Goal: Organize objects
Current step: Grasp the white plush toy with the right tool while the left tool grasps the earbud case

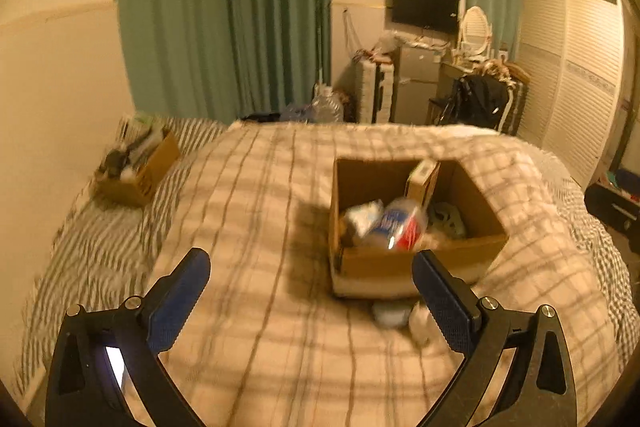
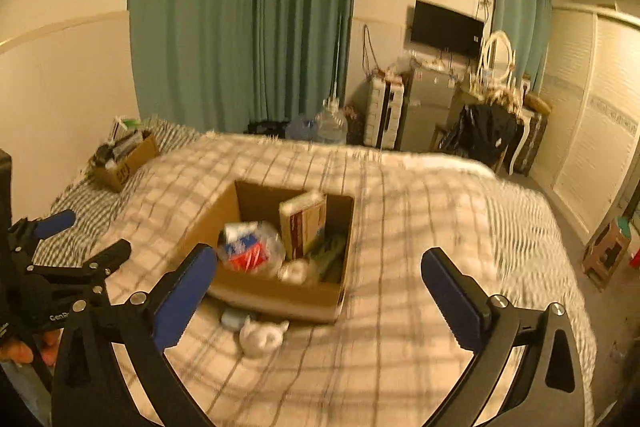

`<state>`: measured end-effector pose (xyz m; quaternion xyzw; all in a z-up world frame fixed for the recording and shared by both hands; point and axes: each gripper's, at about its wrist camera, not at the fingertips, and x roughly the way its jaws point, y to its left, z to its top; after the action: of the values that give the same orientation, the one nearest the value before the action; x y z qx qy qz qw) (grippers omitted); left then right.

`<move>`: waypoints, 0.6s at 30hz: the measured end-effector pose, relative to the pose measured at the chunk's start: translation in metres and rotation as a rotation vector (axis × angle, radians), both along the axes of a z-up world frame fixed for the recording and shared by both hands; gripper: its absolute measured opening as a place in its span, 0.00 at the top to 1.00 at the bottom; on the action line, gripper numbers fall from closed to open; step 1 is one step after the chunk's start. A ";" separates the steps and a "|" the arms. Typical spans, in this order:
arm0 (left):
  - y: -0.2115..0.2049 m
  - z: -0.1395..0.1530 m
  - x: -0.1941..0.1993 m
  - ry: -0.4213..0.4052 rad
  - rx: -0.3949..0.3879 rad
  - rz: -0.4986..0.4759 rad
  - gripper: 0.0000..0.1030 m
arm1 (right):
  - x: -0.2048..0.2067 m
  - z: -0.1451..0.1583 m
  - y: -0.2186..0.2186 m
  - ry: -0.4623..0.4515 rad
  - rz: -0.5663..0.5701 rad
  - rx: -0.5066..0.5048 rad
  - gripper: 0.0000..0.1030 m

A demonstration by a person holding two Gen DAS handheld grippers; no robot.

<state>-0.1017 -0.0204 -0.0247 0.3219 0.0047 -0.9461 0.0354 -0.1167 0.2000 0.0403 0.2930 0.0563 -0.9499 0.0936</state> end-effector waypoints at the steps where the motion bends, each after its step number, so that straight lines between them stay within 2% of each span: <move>1: -0.001 -0.009 0.003 -0.015 0.010 0.000 0.00 | 0.001 -0.009 0.000 -0.017 0.006 -0.006 0.00; 4: -0.008 -0.041 0.013 -0.058 0.049 0.028 0.00 | 0.001 -0.040 -0.005 -0.055 0.020 -0.006 0.00; 8: -0.016 -0.073 0.015 -0.127 0.089 0.071 0.00 | -0.016 -0.086 -0.013 -0.114 0.016 0.044 0.00; 10: -0.016 -0.079 0.013 -0.129 0.063 0.086 0.00 | -0.028 -0.107 -0.016 -0.154 0.001 0.062 0.00; 13: -0.017 -0.082 0.011 -0.110 0.037 0.096 0.00 | -0.044 -0.134 -0.021 -0.252 0.029 0.038 0.00; 18: -0.023 -0.095 0.006 -0.146 0.057 0.096 0.00 | -0.067 -0.166 -0.041 -0.362 0.050 0.047 0.00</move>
<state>-0.0956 -0.0435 -0.1201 0.3901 0.0444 -0.9169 0.0717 -0.1840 0.1592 -0.1261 0.4598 0.0683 -0.8774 0.1190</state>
